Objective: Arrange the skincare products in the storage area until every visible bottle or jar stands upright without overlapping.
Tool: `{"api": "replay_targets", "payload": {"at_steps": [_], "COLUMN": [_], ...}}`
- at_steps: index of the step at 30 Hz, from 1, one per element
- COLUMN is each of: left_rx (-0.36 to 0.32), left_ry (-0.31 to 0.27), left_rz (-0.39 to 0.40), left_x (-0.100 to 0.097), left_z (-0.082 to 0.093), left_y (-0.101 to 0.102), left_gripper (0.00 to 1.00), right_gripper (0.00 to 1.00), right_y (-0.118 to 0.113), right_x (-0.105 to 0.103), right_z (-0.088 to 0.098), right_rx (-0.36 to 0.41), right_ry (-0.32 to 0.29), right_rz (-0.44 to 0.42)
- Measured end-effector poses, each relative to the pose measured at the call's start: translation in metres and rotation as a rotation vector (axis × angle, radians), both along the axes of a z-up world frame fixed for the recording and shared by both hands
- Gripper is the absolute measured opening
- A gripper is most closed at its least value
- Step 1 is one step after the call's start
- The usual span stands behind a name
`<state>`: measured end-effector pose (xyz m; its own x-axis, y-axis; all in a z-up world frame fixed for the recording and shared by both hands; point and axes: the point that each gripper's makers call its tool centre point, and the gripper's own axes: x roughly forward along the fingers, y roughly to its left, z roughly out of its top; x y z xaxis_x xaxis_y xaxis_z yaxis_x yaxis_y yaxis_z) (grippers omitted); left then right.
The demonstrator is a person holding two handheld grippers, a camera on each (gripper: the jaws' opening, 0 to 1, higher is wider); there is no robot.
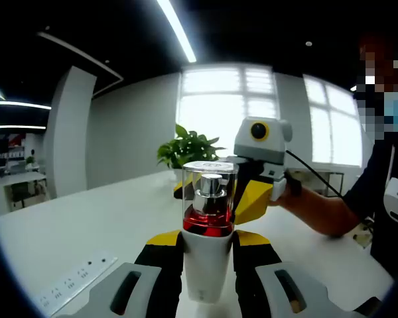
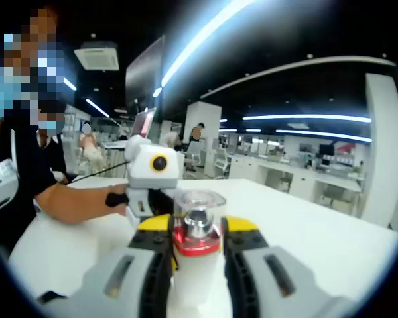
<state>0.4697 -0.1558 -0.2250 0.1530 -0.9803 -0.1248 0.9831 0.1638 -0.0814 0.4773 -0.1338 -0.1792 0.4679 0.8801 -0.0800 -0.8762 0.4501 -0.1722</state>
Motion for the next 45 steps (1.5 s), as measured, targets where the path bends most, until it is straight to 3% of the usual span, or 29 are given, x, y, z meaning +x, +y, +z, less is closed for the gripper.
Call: {"api": "replay_targets", "payload": {"at_steps": [21, 45], "left_rx": [0.028, 0.039], "left_ry": [0.007, 0.003], "left_rz": [0.025, 0.052], "left_x": [0.015, 0.022], "left_z": [-0.021, -0.028], "left_y": [-0.005, -0.007], "left_gripper": [0.28, 0.28], "right_gripper": [0.27, 0.27], "right_y": [-0.007, -0.01], "right_x": [0.018, 0.023], "right_z": [-0.021, -0.027], "right_rx": [-0.013, -0.023], "right_ry": [0.024, 0.022], "right_rz": [-0.041, -0.057]}}
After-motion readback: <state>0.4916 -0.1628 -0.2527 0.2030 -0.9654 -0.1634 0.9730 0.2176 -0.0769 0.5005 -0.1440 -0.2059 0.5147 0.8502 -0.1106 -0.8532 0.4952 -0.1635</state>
